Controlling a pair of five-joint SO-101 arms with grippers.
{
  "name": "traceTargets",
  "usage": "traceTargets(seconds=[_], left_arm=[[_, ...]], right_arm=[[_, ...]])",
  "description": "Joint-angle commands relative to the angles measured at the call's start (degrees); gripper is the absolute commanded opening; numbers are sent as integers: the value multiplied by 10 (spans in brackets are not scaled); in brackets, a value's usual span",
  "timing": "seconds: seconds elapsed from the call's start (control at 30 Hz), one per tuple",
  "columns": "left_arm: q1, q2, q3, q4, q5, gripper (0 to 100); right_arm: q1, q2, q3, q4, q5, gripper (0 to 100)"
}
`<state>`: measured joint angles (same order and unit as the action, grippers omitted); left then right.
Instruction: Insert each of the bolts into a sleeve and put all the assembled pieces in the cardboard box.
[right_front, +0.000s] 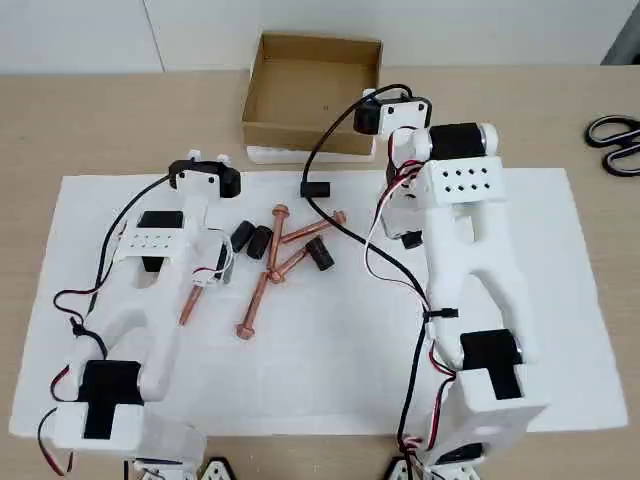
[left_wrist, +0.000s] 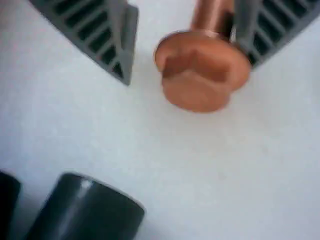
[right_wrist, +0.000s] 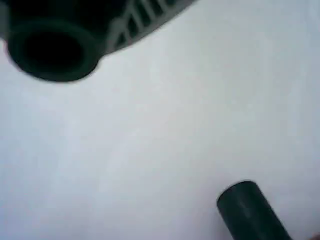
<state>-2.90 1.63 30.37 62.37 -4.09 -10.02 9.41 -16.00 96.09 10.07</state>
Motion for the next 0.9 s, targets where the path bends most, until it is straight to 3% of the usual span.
traceTargets(seconds=[0.0, 0.17, 0.4, 0.87], left_arm=[[1, -3, 1, -8, -1, 133], [0, -3, 5, -8, -1, 127], [0, -3, 14, -8, -1, 37], [5, -8, 8, 2, 11, 4]], right_arm=[[6, -37, -5, 1, -7, 9], [6, -37, -5, 2, -7, 9], [6, -37, -5, 2, -7, 9], [6, -37, -5, 2, -7, 9]])
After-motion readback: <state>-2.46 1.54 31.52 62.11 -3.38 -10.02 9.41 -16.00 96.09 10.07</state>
